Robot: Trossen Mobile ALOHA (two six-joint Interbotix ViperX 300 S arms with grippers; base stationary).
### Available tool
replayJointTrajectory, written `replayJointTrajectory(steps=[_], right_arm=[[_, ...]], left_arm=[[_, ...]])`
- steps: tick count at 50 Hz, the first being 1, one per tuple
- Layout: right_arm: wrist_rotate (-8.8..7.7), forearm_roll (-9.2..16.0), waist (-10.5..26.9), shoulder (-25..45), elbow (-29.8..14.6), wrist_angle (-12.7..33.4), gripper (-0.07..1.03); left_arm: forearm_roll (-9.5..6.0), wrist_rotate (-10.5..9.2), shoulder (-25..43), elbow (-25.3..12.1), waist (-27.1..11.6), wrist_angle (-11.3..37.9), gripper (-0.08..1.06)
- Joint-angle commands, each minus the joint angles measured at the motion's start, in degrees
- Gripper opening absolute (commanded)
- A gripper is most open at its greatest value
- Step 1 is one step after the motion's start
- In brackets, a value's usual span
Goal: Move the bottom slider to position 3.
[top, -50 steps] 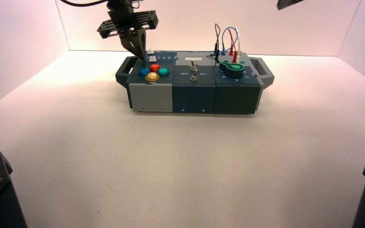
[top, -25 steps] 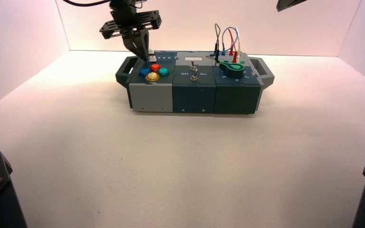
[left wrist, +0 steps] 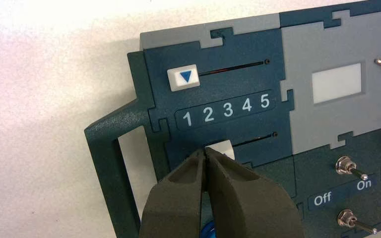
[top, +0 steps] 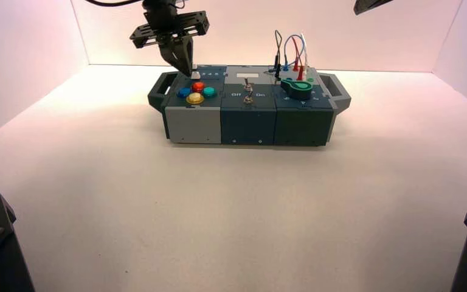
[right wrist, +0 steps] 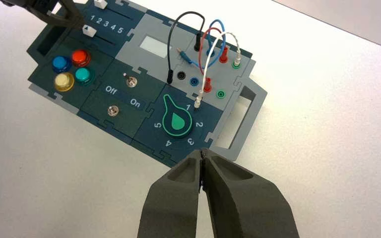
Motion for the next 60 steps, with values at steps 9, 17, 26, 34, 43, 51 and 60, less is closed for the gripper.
replayJointTrajectory(steps=[9,17,26,34,43,51,60], right_arm=[[-0.26,0.2,0.1,-0.3,-0.6,-0.4,-0.02],[-0.26,0.1,0.0,-0.3,-0.6,-0.4,-0.02],[-0.26,0.1,-0.1,-0.3,-0.6,-0.4,-0.02],[-0.26,0.1,-0.2,-0.3,-0.6,-0.4,-0.02],[-0.26,0.0,-0.2,-0.3,-0.6,-0.4,-0.02],[-0.26,-0.1,-0.2,-0.3,-0.6,-0.4,-0.02],[-0.26,-0.1,-0.3,-0.2,-0.6,-0.4,-0.02]], left_arm=[[-0.18,-1.05,-0.6,-2.3,-0.6,1.0,-0.03],[-0.18,-1.14,0.1,-2.6,-0.8,1.4,-0.03],[-0.18,-1.23,0.5,-2.7,-1.1,1.4,-0.03],[-0.18,-1.23,0.7,-3.1,-1.1,1.4,-0.03],[-0.18,-1.23,0.7,-3.4,-1.3,1.5,-0.03],[-0.18,-1.23,0.6,-3.5,-1.3,1.5,-0.03],[-0.18,-1.23,0.7,-3.5,-1.4,1.5,-0.03]])
